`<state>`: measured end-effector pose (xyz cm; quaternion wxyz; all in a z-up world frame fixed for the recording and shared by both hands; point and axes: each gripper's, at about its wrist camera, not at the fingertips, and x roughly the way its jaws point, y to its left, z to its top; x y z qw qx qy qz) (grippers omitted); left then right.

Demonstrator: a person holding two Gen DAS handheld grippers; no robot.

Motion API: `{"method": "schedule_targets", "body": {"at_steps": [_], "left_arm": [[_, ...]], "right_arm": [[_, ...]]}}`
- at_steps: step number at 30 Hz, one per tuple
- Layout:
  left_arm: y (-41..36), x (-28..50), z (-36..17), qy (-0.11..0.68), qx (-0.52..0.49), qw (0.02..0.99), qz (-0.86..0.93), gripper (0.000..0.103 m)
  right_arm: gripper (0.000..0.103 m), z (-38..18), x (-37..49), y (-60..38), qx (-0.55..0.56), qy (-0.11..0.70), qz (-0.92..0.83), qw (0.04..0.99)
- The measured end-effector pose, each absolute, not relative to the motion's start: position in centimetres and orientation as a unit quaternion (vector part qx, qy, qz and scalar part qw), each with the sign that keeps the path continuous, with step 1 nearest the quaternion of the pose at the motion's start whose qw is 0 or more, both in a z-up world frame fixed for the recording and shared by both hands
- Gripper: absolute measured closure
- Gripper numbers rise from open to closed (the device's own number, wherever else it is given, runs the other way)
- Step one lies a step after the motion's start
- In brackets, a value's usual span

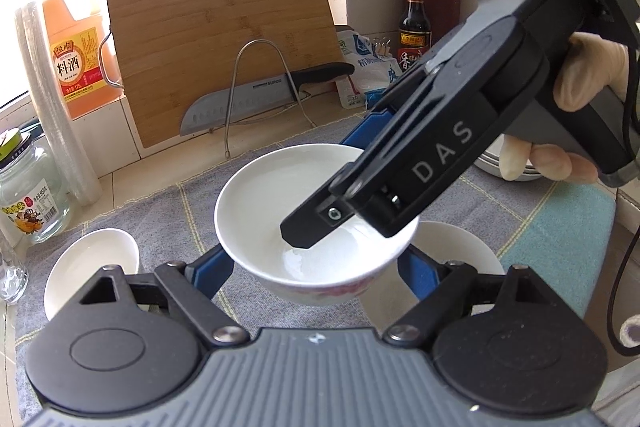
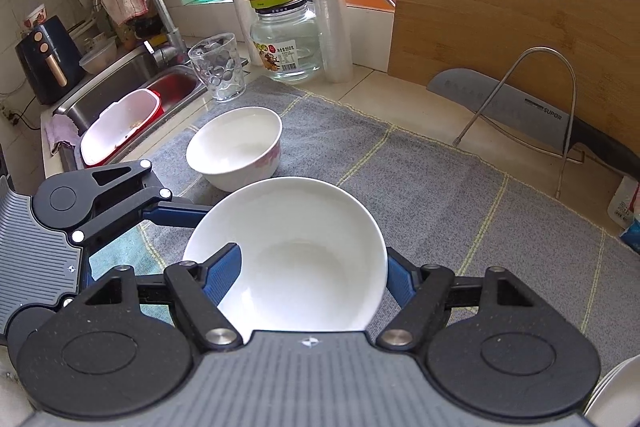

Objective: Organize plates and bowls
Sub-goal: 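Carry the white bowl with the right gripper over the pink-flowered bowl, then lower the white bowl into the flowered bowl and open the right gripper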

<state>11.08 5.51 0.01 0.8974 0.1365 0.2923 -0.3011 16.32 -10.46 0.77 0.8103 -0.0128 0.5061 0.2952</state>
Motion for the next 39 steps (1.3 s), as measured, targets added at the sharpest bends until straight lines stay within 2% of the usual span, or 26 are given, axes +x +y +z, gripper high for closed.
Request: {"method": "schedule_targets", "body": {"at_steps": [21, 39], "left_arm": [[2.9, 7.8, -0.8, 0.308, 0.15, 0.87, -0.355, 0.015], [2.2, 8.1, -1.9, 0.334, 0.153, 0.854, -0.369, 0.015]], "right_arm": [[0.023, 0.8, 10.8, -13.8, 0.005, 0.523, 0.256, 0.813], [0.023, -0.7, 10.0, -14.4, 0.01, 0.537, 0.246, 0.807]]}}
